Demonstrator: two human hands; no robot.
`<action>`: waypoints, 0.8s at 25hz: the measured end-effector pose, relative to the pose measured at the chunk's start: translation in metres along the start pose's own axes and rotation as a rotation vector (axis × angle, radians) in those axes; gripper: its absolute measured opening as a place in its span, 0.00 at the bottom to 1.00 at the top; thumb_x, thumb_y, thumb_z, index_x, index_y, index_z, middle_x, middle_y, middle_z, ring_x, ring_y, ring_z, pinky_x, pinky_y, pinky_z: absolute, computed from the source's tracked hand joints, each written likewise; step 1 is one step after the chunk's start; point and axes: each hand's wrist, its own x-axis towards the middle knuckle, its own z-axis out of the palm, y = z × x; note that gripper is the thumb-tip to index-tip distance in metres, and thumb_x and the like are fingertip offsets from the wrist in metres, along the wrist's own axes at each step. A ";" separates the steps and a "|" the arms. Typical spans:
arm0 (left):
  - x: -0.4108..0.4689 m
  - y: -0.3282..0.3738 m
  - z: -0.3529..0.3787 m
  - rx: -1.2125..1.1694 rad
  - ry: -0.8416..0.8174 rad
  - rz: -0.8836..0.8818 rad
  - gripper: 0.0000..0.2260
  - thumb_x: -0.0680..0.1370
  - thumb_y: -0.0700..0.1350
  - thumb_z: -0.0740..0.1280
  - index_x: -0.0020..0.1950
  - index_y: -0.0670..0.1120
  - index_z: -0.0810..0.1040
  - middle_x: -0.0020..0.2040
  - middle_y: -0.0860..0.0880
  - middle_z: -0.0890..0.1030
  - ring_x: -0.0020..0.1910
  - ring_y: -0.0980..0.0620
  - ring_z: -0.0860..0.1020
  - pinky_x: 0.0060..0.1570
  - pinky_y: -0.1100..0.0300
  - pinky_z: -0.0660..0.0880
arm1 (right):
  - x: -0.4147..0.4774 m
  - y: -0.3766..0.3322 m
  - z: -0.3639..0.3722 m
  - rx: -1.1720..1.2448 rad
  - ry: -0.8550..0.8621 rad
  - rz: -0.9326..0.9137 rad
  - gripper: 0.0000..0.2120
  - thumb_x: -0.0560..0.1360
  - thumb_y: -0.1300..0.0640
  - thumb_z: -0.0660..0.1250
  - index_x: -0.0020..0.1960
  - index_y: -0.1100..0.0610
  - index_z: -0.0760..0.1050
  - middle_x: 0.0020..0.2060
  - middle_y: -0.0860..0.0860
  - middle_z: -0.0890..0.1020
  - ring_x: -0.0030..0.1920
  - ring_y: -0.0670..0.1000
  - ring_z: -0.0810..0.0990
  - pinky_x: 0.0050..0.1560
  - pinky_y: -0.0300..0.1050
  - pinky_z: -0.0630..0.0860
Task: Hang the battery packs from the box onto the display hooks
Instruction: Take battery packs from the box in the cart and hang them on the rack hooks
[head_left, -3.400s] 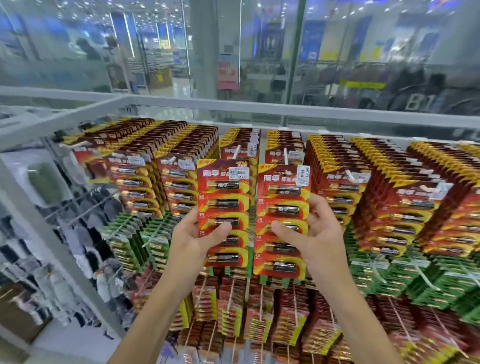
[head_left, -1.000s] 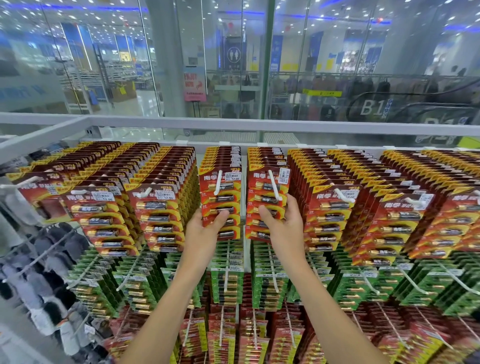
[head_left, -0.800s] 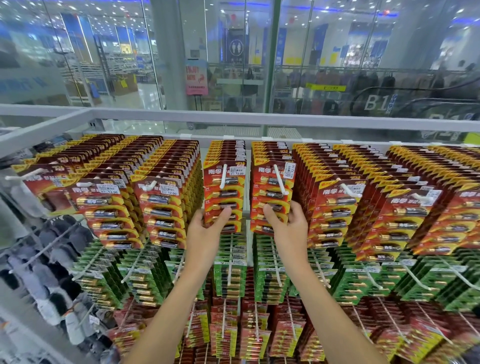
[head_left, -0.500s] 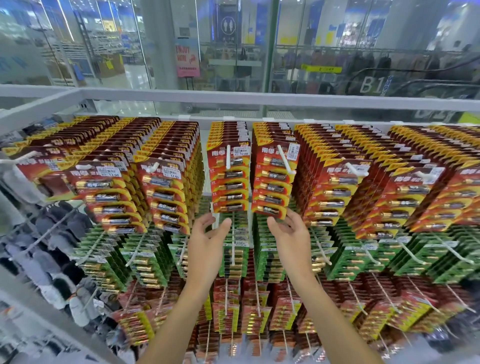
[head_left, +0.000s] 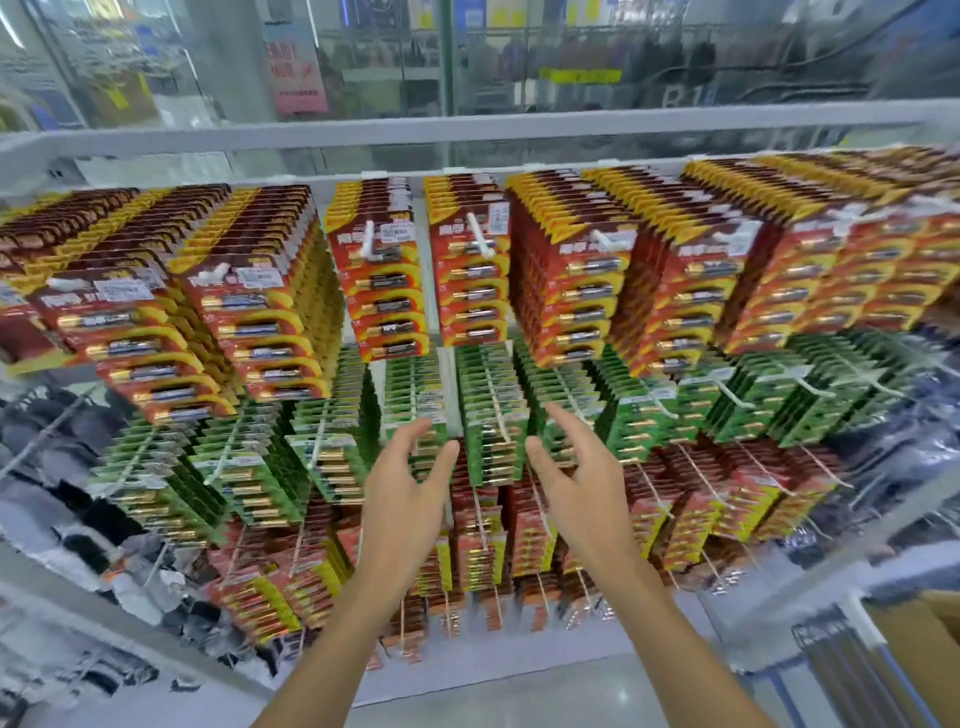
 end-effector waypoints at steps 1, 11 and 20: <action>-0.006 0.004 0.008 0.026 -0.017 0.023 0.21 0.82 0.55 0.67 0.75 0.53 0.72 0.74 0.55 0.74 0.64 0.63 0.75 0.65 0.58 0.71 | -0.006 0.008 -0.011 -0.039 0.003 -0.001 0.25 0.82 0.43 0.64 0.78 0.44 0.67 0.76 0.41 0.70 0.76 0.46 0.69 0.76 0.51 0.68; -0.104 0.062 0.160 0.058 -0.318 0.133 0.16 0.81 0.52 0.69 0.69 0.52 0.78 0.61 0.50 0.83 0.54 0.46 0.82 0.53 0.56 0.73 | -0.098 0.110 -0.168 -0.108 0.165 0.157 0.23 0.82 0.48 0.67 0.75 0.51 0.71 0.73 0.45 0.75 0.73 0.45 0.71 0.74 0.48 0.69; -0.221 0.105 0.325 0.012 -0.660 0.271 0.13 0.80 0.47 0.72 0.65 0.50 0.80 0.59 0.53 0.83 0.58 0.51 0.81 0.58 0.59 0.74 | -0.209 0.203 -0.317 -0.167 0.393 0.423 0.23 0.81 0.53 0.69 0.75 0.52 0.73 0.71 0.48 0.76 0.72 0.49 0.73 0.69 0.40 0.66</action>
